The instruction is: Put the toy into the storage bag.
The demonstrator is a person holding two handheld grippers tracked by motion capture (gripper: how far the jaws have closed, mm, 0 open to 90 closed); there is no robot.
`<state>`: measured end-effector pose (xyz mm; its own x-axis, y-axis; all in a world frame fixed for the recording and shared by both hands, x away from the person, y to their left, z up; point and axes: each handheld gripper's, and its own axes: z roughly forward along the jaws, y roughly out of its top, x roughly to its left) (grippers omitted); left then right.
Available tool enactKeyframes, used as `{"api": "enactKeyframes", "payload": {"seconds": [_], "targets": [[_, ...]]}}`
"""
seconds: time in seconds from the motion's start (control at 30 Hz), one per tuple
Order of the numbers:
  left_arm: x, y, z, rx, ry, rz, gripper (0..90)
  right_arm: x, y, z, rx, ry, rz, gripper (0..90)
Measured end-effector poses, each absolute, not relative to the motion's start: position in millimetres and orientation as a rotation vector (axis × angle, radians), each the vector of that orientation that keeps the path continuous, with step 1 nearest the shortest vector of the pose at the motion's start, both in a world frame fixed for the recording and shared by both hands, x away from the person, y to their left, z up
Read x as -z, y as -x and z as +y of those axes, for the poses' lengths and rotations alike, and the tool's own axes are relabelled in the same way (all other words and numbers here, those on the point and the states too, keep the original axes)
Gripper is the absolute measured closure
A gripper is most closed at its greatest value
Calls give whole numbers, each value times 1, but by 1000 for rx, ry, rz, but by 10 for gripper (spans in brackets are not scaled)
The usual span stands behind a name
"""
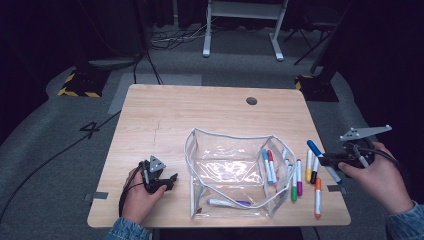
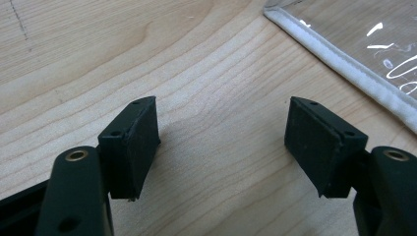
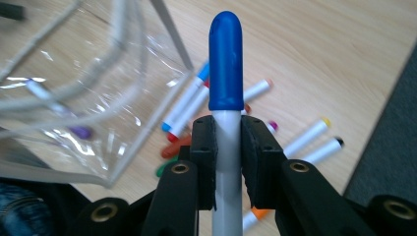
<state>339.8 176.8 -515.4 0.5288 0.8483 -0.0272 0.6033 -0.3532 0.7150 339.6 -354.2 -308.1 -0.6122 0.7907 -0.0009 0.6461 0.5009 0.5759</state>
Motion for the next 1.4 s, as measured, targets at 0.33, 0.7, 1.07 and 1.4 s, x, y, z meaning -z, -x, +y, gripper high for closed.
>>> {"api": "enactKeyframes", "payload": {"seconds": [0.33, 0.7, 1.07, 1.4], "targets": [[515, -340, 177, -460, -2085, 1173, 294, 268, -348, -286, -833, -968, 2592, 771], [515, -340, 177, -458, -2086, 1170, 292, 266, -350, -212, -827, -736, 2750, 772], [515, -340, 177, -458, -2085, 1170, 292, 294, -351, -155, -741, -565, 2916, 772], [515, -340, 177, -457, -2086, 1171, 292, 325, -356, -125, -651, -507, 3008, 772]]}}
